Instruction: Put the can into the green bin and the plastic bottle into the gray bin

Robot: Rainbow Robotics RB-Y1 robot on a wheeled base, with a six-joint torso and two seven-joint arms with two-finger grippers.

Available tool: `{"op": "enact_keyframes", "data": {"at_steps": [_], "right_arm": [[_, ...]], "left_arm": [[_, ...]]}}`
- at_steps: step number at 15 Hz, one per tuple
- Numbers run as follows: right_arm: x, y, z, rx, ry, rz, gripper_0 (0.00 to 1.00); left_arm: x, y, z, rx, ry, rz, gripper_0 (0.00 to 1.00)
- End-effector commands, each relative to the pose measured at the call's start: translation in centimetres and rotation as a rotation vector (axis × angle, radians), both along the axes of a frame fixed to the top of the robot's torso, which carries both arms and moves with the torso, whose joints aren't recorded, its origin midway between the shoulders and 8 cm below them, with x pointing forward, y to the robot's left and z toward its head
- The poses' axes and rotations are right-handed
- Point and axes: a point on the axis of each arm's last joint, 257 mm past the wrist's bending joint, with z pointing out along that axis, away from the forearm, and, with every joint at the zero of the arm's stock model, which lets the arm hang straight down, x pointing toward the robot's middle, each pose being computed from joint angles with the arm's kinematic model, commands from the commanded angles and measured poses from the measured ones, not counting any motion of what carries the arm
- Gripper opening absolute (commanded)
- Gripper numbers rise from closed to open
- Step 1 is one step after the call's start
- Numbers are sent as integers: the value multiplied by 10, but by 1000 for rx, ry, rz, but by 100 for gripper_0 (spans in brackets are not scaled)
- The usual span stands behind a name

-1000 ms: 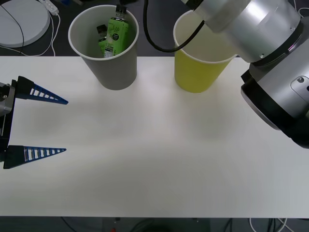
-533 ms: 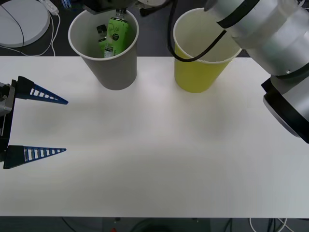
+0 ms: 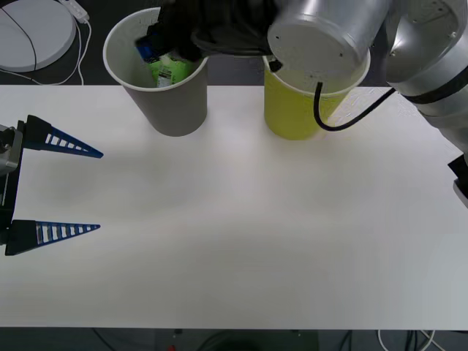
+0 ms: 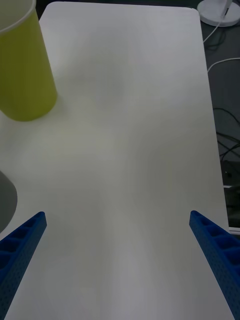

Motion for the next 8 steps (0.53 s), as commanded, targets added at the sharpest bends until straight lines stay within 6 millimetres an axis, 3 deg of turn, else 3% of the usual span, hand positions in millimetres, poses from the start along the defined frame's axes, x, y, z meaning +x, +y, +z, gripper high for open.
{"op": "enact_keyframes", "data": {"at_steps": [1,8], "right_arm": [[-17,-14,-9,1,-45,50,100],[-68,-50,-30,26,-50,158,100]], "left_arm": [[0,0,0,0,0,0,100],[0,0,0,0,0,0,100]]}}
